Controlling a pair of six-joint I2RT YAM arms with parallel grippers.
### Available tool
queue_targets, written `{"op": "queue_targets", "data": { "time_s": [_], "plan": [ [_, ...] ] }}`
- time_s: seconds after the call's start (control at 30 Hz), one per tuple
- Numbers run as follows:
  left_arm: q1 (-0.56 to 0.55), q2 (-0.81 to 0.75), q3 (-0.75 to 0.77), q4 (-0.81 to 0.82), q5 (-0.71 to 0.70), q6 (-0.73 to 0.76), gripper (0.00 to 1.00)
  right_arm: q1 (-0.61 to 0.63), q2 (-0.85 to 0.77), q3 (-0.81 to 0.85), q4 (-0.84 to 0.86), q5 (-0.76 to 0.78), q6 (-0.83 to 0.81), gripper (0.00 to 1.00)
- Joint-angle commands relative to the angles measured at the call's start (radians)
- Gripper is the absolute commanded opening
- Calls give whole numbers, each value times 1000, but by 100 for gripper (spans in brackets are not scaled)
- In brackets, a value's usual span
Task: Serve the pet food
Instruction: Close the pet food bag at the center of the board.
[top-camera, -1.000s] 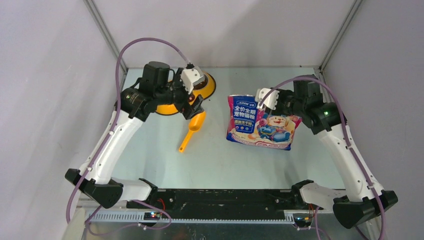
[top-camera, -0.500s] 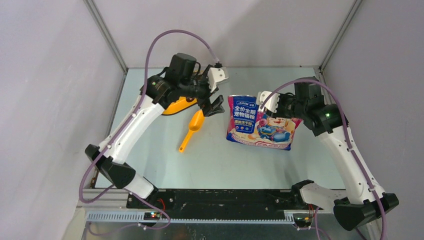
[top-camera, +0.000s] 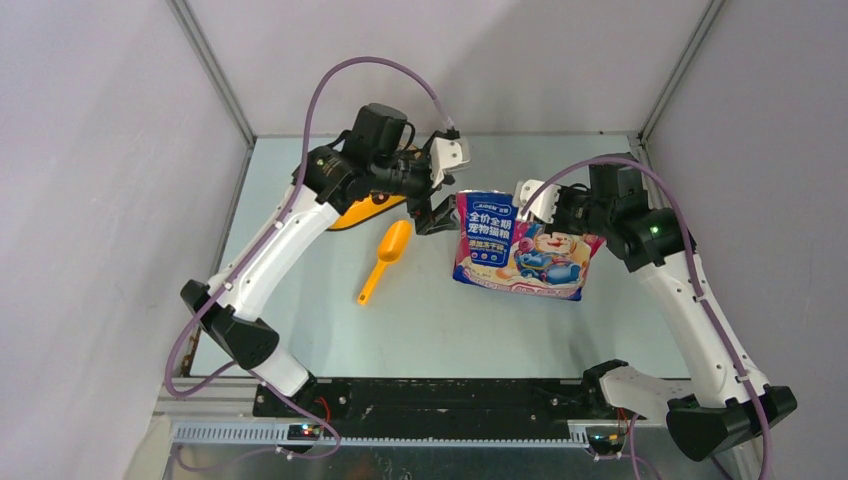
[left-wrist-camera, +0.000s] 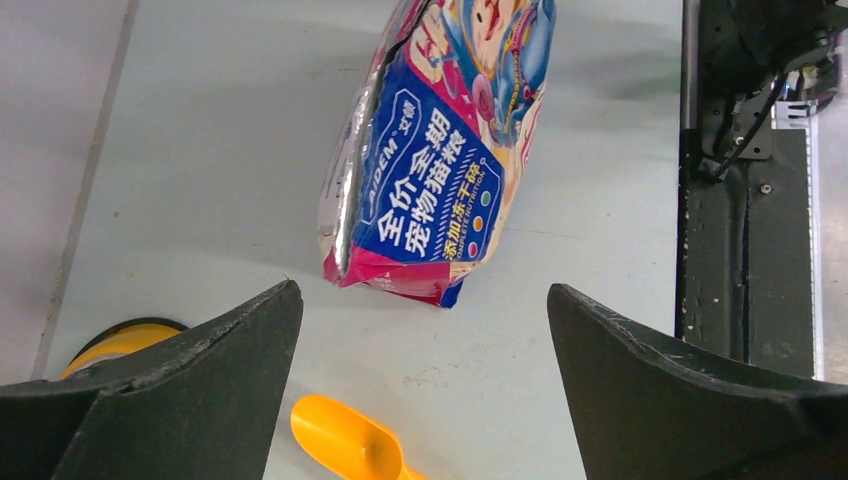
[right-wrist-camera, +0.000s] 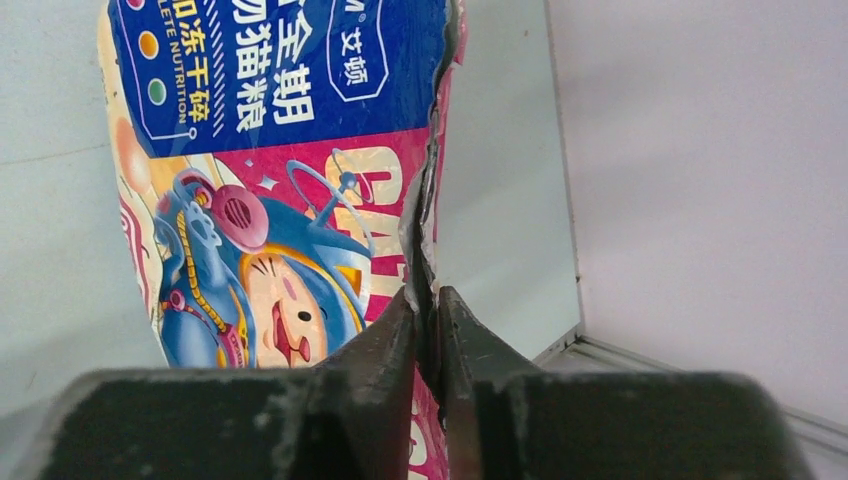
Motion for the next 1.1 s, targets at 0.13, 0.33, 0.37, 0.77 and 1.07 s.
{"op": "queue_targets", "data": {
  "time_s": [0.13, 0.33, 0.37, 0.77, 1.07],
  "plan": [
    [-34, 18, 69, -53, 61, 76, 100, -4, 17, 1, 61, 29, 28, 0],
    [-63, 61, 121, -75, 36, 130, 100, -29, -3, 2, 118, -2, 70, 0],
    [-71, 68, 131, -76, 31, 140, 100, -36, -5, 2, 120, -10, 76, 0],
    [-94, 170, 229, -77, 37, 167, 100, -36, 50, 2, 146, -163, 109, 37],
    [-94, 134, 183, -88, 37, 168, 100, 3, 92, 2, 187, -155, 133, 6]
  ]
}}
